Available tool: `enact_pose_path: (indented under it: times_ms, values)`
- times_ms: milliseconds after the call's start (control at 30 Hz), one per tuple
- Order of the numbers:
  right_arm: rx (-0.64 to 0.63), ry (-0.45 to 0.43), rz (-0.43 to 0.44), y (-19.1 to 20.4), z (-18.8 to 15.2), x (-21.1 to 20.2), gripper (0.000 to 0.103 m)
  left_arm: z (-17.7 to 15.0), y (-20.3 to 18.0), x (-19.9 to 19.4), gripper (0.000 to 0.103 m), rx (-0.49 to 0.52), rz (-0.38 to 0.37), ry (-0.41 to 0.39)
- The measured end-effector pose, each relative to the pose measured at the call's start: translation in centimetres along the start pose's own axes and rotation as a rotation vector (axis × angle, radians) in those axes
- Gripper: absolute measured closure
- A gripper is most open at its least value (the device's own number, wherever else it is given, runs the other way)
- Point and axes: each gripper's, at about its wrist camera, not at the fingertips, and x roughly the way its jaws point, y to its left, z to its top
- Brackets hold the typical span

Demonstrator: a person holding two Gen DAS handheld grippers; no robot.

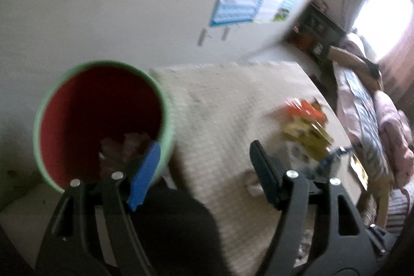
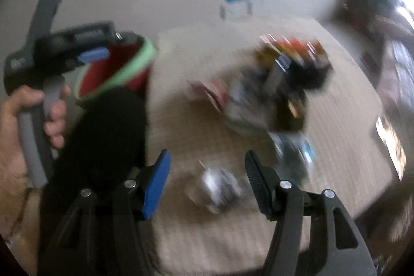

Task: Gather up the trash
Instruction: 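Move both tools back to the remaining wrappers on the table, then grasp a crumpled silver wrapper with the right tool while the left grasps pink-white paper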

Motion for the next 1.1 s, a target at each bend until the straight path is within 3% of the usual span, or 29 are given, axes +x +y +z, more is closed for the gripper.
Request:
enact_pose_path:
  times_ms: [233, 533, 700, 833, 867, 967, 1100]
  values:
    - [0.195, 0.089, 0.057, -4.2, -3.4, 1.1, 0.044, -2.2, -3.8, 1.4, 0.034, 0.07, -0.014, 0.051]
    - [0.354, 0.143, 0.177, -5.8, -2.6, 4.4, 0.04, -3.0, -4.9, 2.4, 0.028, 0.144, 0.001, 0.082]
    - [0.358, 0.164, 0.226, -4.9, -2.1, 5.7, 0.044, -2.8, -5.8, 4.7, 0.028, 0.241, -0.045, 0.153]
    - [0.37, 0.135, 0.254, -5.1, -2.2, 5.4, 0.055, -2.1, -7.0, 6.9, 0.028, 0.339, -0.096, 0.242]
    - [0.373, 0.127, 0.257, -5.2, -2.2, 5.2, 0.063, -2.0, -7.6, 7.5, 0.028, 0.383, -0.113, 0.276]
    - [0.382, 0.127, 0.249, -5.6, -2.3, 4.9, 0.062, -2.3, -9.4, 9.2, 0.028, 0.547, -0.094, 0.359]
    - [0.383, 0.131, 0.253, -5.7, -2.4, 4.7, 0.06, -2.3, -10.4, 11.0, 0.027, 0.63, -0.082, 0.415]
